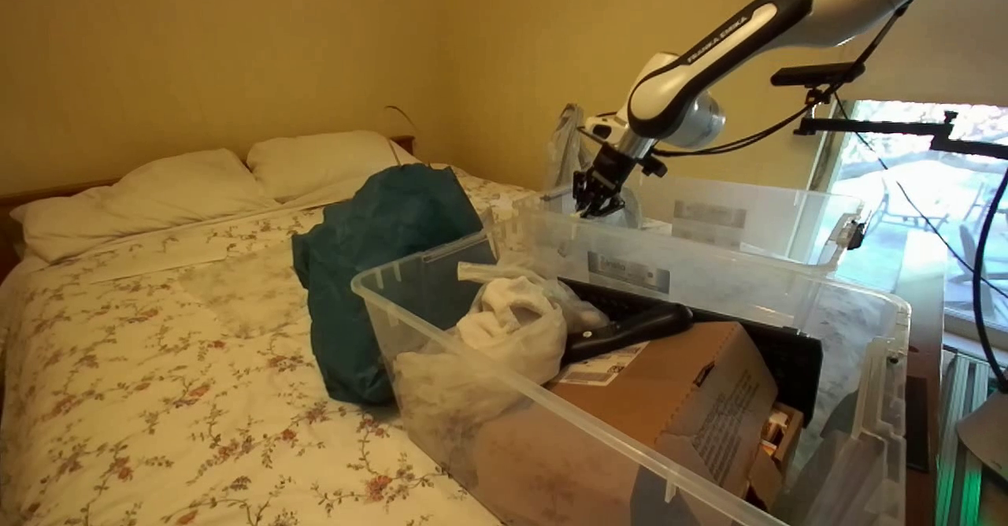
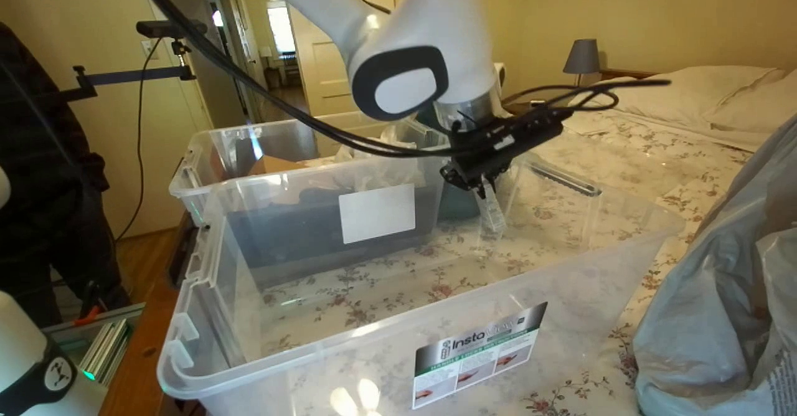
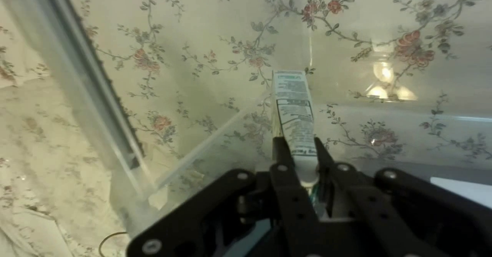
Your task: Put the white item into the other container
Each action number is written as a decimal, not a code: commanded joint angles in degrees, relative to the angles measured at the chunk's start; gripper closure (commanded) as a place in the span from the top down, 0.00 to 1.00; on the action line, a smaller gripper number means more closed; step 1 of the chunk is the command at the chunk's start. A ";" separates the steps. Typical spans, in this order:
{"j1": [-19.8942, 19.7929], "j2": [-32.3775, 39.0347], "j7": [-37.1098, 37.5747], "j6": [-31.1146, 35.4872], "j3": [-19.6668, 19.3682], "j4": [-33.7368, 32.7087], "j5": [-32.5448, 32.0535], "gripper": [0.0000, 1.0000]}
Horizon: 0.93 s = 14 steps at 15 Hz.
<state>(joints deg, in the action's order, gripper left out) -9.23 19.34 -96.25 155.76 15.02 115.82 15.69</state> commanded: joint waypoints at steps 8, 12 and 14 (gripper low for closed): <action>14.19 -34.50 8.15 -2.66 -3.91 19.86 2.04 0.04; 28.34 -46.20 1.41 -3.80 -9.75 28.20 11.53 0.04; 36.96 -51.37 -2.98 -3.57 -13.57 33.98 19.29 0.04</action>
<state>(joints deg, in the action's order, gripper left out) 17.09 -22.59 -92.45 152.02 7.20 139.98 25.61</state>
